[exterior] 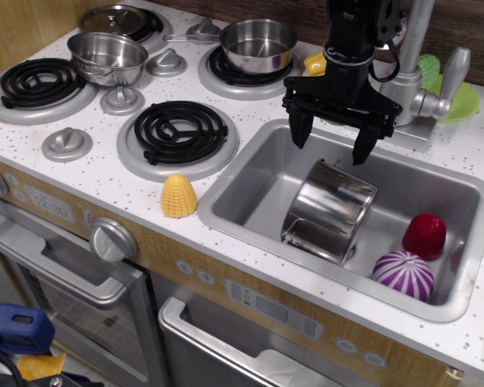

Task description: Flip pot upright in sink

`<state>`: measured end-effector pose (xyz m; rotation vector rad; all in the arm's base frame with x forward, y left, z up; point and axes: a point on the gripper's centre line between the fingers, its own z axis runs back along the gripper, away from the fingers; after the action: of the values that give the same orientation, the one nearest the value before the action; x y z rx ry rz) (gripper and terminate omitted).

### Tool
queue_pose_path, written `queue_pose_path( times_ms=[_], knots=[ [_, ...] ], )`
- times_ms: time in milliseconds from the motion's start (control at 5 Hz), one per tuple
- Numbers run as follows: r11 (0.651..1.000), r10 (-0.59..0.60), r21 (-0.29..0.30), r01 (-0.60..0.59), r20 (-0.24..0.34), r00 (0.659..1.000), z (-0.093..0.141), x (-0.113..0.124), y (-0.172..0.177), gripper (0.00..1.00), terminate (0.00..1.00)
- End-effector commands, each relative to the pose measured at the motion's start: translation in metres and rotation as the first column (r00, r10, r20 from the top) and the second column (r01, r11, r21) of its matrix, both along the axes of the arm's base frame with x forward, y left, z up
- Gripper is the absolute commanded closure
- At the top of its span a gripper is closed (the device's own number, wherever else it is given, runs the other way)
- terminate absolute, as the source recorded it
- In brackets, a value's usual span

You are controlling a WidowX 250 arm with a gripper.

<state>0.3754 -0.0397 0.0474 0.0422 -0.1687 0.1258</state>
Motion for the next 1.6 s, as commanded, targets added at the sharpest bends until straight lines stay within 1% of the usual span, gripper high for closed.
queue_pose_path(
  times_ms=[0,200,400,600,800,1000,1200,1400],
  knots=[
    [1.0,0.0,0.0,0.0,0.0,1.0,0.0,0.0,0.0,0.0,0.0],
    [0.998,0.02,-0.065,-0.019,0.02,1.0,-0.003,-0.002,-0.002,0.0,0.0],
    [0.989,0.025,-0.146,-0.016,0.059,0.998,-0.007,-0.003,-0.002,0.0,0.0],
    [0.97,0.04,-0.241,-0.025,0.059,0.997,-0.006,-0.004,-0.004,0.0,0.0],
    [0.964,0.057,-0.266,-0.029,0.098,0.993,-0.009,-0.006,-0.007,0.0,0.0],
    [0.95,0.08,-0.309,-0.042,0.111,0.991,-0.009,-0.007,-0.01,0.0,0.0],
    [0.903,0.142,-0.422,-0.076,0.128,0.981,-0.009,-0.006,-0.01,0.0,0.0],
    [0.861,0.197,-0.496,-0.117,0.111,0.974,-0.008,-0.006,-0.011,0.0,0.0]
  ],
)
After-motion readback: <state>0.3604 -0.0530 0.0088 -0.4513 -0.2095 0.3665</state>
